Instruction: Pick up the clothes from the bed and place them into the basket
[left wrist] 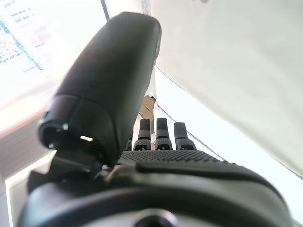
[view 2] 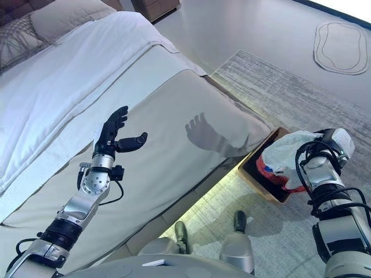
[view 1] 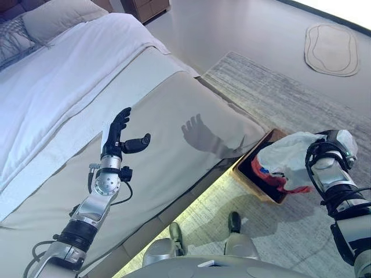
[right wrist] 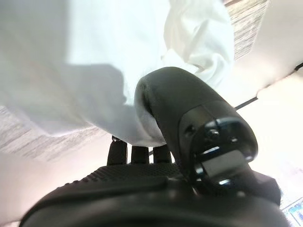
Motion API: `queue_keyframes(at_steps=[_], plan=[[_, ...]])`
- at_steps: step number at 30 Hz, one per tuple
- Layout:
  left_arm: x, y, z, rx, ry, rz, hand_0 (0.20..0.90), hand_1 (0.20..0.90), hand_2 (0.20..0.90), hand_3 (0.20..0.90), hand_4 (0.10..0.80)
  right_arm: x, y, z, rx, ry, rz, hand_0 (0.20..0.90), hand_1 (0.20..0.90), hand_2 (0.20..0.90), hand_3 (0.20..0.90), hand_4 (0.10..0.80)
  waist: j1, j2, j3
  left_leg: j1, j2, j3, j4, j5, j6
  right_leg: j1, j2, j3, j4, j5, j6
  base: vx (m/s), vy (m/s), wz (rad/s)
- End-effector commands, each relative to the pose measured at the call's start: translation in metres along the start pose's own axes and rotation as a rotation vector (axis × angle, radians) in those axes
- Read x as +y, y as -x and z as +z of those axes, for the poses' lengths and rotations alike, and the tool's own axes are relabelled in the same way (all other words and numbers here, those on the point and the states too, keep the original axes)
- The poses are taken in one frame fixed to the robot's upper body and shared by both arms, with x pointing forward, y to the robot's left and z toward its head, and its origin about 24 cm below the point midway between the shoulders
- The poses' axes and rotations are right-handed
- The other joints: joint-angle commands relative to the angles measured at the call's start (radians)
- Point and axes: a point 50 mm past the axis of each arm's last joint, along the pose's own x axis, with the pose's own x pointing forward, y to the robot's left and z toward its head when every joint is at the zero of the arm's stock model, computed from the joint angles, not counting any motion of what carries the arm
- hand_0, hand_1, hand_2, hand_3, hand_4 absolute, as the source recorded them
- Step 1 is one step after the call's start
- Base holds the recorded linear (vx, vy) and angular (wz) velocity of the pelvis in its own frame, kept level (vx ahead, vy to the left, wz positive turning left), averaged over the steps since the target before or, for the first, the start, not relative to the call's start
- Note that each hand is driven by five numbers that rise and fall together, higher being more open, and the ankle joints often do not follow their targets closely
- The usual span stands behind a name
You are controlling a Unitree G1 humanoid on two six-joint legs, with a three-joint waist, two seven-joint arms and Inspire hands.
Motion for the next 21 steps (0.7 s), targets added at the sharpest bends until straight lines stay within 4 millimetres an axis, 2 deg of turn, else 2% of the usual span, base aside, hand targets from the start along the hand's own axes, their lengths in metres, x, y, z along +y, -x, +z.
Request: queue_keyframes(at_steps=[1, 10, 17, 19, 21], plan=[[0.005, -0.014, 0.037, -0.199, 0.027, 0.037, 0.900, 0.900, 0.900, 0.900, 0.800, -0.051, -0.016, 0.053, -0.191, 0.038, -0.193, 0.900, 0.900, 0.900, 0.900, 0.800, 0.008, -0.029, -0.024, -0.035, 0.049, -0.105, 0.000, -0.023, -0.052, 0.013, -0.026, 0.018, 0.018, -0.041, 0.028, 0.000, 0.000, 0.00], [0.005, -0.013, 0.035, -0.189, 0.032, 0.041, 0.900, 0.900, 0.900, 0.900, 0.800, -0.048, -0.016, 0.042, -0.155, 0.062, -0.191, 0.900, 0.900, 0.900, 0.900, 0.800, 0.004, -0.020, -0.021, -0.032, 0.050, -0.100, 0.000, -0.023, -0.053, 0.013, -0.031, 0.019, 0.019, -0.042, 0.028, 0.000, 0.000, 0.00], [0.010, -0.012, 0.034, -0.188, 0.027, 0.052, 0.900, 0.900, 0.900, 0.900, 0.800, -0.041, -0.017, 0.019, -0.060, 0.088, -0.169, 0.900, 0.900, 0.900, 0.900, 0.800, 0.004, -0.028, -0.028, -0.024, 0.055, -0.095, 0.000, -0.025, -0.052, 0.020, -0.028, 0.019, 0.019, -0.043, 0.027, 0.000, 0.000, 0.00], [0.010, -0.012, 0.032, -0.182, 0.025, 0.052, 0.900, 0.900, 0.900, 0.900, 0.800, -0.040, -0.016, 0.019, -0.074, 0.083, -0.175, 0.900, 0.900, 0.900, 0.900, 0.800, 0.003, -0.030, -0.032, -0.021, 0.056, -0.096, 0.000, -0.025, -0.052, 0.022, -0.028, 0.019, 0.019, -0.042, 0.027, 0.000, 0.000, 0.00], [0.010, -0.011, 0.029, -0.170, 0.022, 0.048, 0.900, 0.900, 0.900, 0.900, 0.800, -0.040, -0.014, 0.028, -0.124, 0.084, -0.193, 0.900, 0.900, 0.900, 0.900, 0.800, 0.003, -0.033, -0.040, -0.017, 0.057, -0.097, 0.000, -0.026, -0.052, 0.028, -0.025, 0.019, 0.017, -0.042, 0.026, 0.000, 0.000, 0.00]])
